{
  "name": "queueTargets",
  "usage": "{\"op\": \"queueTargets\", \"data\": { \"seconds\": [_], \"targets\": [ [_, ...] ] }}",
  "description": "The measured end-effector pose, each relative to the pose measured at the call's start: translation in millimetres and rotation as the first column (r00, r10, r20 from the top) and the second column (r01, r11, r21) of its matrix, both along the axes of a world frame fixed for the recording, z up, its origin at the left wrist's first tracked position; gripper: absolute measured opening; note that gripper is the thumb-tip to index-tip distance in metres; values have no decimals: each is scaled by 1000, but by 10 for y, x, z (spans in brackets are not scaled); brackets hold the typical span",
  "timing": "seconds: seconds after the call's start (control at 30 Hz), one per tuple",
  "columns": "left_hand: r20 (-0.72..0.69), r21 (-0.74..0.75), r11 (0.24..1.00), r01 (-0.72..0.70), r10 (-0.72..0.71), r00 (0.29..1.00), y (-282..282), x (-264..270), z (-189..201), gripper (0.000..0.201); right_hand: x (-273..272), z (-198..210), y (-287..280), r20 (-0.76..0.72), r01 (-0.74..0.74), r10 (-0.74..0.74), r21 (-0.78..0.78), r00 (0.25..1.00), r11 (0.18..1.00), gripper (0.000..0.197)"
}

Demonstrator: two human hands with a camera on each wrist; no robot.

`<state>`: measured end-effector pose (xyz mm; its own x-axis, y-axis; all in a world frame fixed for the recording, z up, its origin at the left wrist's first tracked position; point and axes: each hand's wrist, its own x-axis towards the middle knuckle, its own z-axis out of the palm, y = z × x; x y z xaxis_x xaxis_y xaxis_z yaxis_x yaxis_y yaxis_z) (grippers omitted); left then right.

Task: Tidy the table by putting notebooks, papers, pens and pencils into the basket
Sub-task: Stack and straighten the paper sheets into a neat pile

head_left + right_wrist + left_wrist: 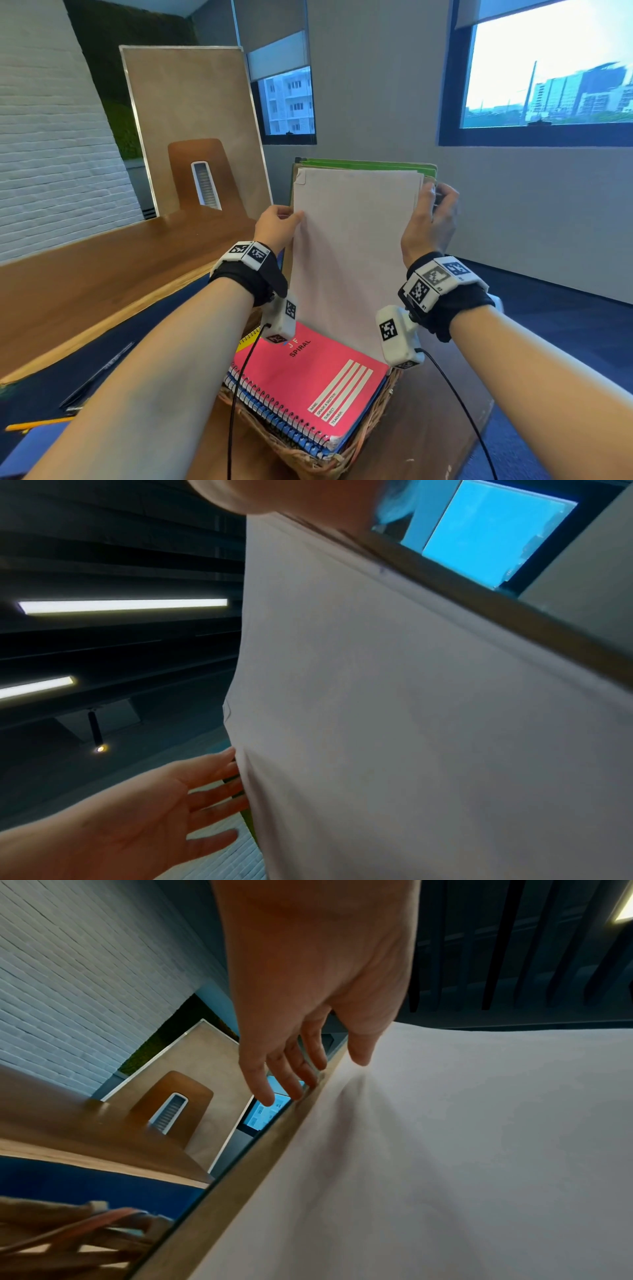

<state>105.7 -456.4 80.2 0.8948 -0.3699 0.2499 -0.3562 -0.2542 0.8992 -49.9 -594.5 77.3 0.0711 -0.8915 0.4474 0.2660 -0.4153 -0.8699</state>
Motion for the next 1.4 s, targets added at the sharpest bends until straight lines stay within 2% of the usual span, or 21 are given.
{"op": "queueTargets", "data": {
  "seconds": [0.13,0.23,0.33,0.43,0.5,0.6,0.67,0.73,0.77,0.83,0.93,1.07,1.23,1.4],
  "targets": [
    [-7,79,996,-33,33,999,136,32,-76,36,-74,86,10,37,81,-77,-133,996,988,40],
    [1,216,976,-9,8,1000,236,19,-146,29,-115,240,50,54,82,-72,-206,996,975,51],
    [6,317,948,7,-10,1000,325,4,-186,19,-125,382,154,90,106,-82,-306,993,946,52],
    [-16,441,896,56,-55,998,427,-12,-184,12,-106,470,337,84,94,-64,-431,994,897,50],
    [-10,521,843,133,-150,989,472,-72,-176,12,-83,508,424,53,57,-36,-465,998,883,50],
    [15,608,742,283,-367,930,406,-337,-166,14,-57,482,395,36,41,-29,-387,999,921,52],
    [-57,674,612,414,-516,855,274,-573,-199,14,-54,388,292,42,49,-38,-287,998,957,57],
    [-117,733,475,488,-618,778,107,-813,-280,10,-65,244,204,33,44,-38,-185,999,982,61],
    [-124,763,420,492,-652,748,17,-924,-332,4,-75,166,175,13,35,-34,-131,999,991,63],
    [-112,833,323,448,-696,709,-141,-1107,-452,10,-88,13,118,-30,-16,16,-13,999,1000,61],
    [-121,913,182,364,-732,670,-258,-1223,-578,12,-101,-139,70,-42,-163,167,89,985,983,34],
    [-193,910,113,400,-737,648,-275,-1211,-621,30,-115,-221,46,-39,-232,235,54,971,971,30],
    [-229,928,46,370,-713,662,-300,-1243,-737,41,-132,-257,23,-120,-146,136,-75,983,986,33],
    [-236,934,8,357,-735,635,-313,-1186,-838,43,-180,-282,-21,-151,-158,139,-121,979,980,36]
  ]
}}
